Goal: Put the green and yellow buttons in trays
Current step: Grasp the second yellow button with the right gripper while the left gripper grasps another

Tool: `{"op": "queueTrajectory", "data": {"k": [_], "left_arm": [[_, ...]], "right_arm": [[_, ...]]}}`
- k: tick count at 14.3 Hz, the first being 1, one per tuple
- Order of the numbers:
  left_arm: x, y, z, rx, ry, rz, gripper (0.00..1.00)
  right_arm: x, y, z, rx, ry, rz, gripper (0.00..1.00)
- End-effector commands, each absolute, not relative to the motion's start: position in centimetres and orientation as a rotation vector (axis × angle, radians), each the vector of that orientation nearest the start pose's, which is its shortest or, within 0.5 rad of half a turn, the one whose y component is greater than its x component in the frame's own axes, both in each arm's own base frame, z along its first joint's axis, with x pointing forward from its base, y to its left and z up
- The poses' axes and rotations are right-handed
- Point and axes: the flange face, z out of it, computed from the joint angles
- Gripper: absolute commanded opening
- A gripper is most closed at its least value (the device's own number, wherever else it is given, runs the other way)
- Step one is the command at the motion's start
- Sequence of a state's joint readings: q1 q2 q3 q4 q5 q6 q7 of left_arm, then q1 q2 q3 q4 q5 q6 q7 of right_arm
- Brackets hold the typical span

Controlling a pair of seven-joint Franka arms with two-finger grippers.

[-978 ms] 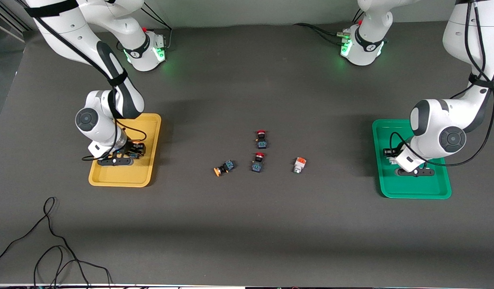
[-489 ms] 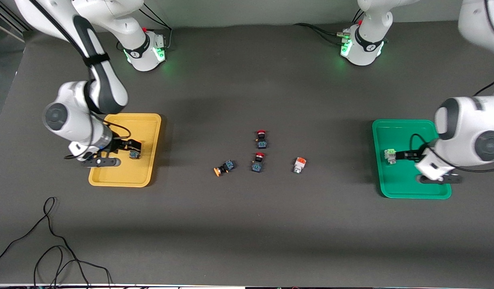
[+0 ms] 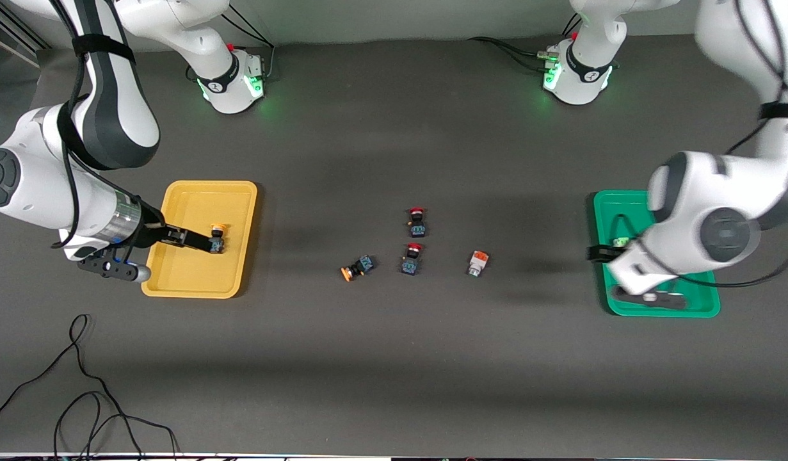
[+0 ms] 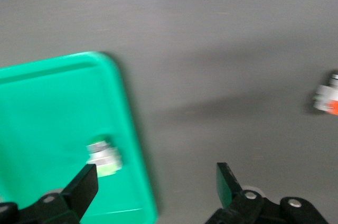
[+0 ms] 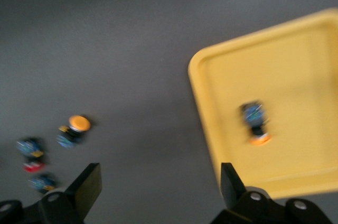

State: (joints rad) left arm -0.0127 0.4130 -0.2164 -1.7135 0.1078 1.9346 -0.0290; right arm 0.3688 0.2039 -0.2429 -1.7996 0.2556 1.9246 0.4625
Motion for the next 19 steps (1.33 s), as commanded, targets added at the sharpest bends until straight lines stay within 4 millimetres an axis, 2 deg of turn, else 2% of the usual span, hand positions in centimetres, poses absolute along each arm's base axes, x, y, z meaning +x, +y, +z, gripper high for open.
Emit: {"op": "queueTrajectory", "data": {"k": [1,3,4,5,7,8,9,11,13,15,16,17,18,19], "left_arm": [[61.7,-20.4,33.4,-3.091,0.502,0.3,1.0],[60.6,-25.3,34.0,-3.091,0.6,0.277,1.0],[60.2,-27.5,34.1,-3.091,0.624,0.269,1.0],[59.8,-29.1,33.9,-3.092,0.605,0.268,1.0],[58.8,-32.3,32.7,-3.103,0.591,0.22,1.0],[58.7,-33.2,30.9,-3.111,0.591,0.206,1.0],[59.0,-33.5,29.0,-3.117,0.584,0.192,1.0],[59.6,-33.4,25.2,-3.129,0.578,0.157,1.0],[59.7,-33.2,22.1,-3.122,0.591,0.109,1.0],[59.4,-33.0,20.5,-3.104,0.601,0.121,1.0],[59.3,-33.0,20.3,-3.104,0.584,0.124,1.0],[59.2,-33.0,19.8,-3.104,0.567,0.135,0.97],[59.1,-32.9,19.6,-3.104,0.55,0.142,0.89],[58.8,-33.0,19.5,-3.107,0.524,0.149,0.74]], "right_arm": [[61.6,16.7,40.2,-2.826,0.984,0.227,1.0],[62.2,21.4,38.9,-2.806,1.095,0.206,0.98],[62.4,23.5,38.0,-2.8,1.142,0.206,0.94],[62.7,25.6,36.8,-2.785,1.219,0.205,0.93],[62.5,29.7,34.0,-2.77,1.287,0.176,0.93],[62.7,30.4,32.6,-2.742,1.339,0.152,0.93],[63.1,30.7,30.9,-2.714,1.39,0.123,0.93],[62.1,33.3,27.9,-2.746,1.36,0.109,0.93],[62.1,33.9,25.4,-2.695,1.43,0.096,0.93],[61.1,35.9,23.1,-2.721,1.396,0.083,0.93],[60.8,36.2,22.3,-2.727,1.392,0.084,0.93],[60.5,36.5,21.4,-2.742,1.389,0.089,0.93],[59.9,37.2,20.4,-2.764,1.375,0.098,0.93],[59.3,37.6,19.3,-2.784,1.37,0.108,0.93]]}}
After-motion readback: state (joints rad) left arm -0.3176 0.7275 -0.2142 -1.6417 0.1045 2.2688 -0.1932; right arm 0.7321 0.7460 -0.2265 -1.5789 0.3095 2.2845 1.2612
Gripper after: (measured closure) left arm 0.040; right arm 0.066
